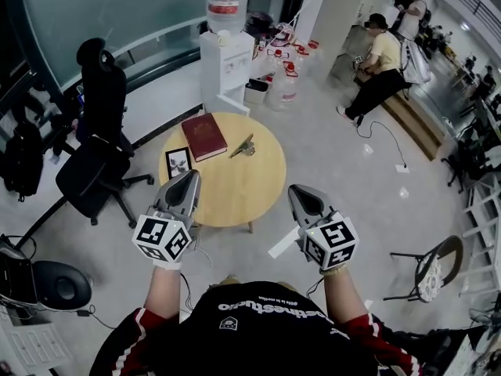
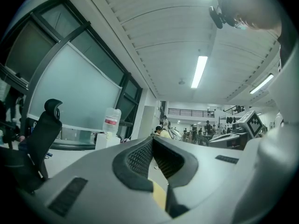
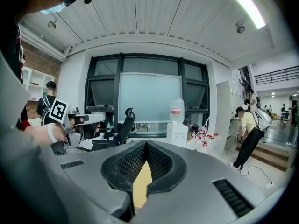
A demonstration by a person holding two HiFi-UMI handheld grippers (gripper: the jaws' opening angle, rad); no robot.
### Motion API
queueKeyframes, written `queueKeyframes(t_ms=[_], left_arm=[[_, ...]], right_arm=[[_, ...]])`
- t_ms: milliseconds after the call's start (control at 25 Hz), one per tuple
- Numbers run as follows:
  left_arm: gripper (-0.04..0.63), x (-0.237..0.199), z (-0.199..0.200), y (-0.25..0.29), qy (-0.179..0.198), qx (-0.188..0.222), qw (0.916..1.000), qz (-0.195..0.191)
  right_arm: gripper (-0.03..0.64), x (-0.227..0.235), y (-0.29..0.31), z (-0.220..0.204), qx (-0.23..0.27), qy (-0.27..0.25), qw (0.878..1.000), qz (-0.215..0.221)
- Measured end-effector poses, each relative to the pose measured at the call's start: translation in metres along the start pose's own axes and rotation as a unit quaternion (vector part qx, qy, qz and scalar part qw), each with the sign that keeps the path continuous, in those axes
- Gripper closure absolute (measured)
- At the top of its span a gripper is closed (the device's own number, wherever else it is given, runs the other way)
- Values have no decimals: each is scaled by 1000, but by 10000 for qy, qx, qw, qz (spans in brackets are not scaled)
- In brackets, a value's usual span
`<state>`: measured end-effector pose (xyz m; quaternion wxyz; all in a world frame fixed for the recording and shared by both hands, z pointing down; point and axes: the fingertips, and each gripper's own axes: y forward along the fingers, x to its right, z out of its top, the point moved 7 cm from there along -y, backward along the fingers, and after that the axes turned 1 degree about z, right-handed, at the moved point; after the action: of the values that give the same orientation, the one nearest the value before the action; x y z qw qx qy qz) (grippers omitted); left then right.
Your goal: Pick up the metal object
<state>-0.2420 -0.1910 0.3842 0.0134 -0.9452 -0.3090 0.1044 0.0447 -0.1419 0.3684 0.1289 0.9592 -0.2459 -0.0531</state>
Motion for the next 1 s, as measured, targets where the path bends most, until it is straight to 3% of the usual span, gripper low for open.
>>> queueKeyframes(t_ms=[280, 720, 1000], left_arm=[[578, -3, -8, 10, 1, -50, 10000, 42], [578, -10, 1, 34, 177, 14, 9991, 373], [578, -10, 4, 61, 277, 18, 9989, 387]], right_arm=[[589, 14, 5, -8, -20, 120, 9999, -49], [589, 44, 47, 13, 317, 28, 9988, 366], [589, 62, 67, 26, 442, -133, 9972, 582]])
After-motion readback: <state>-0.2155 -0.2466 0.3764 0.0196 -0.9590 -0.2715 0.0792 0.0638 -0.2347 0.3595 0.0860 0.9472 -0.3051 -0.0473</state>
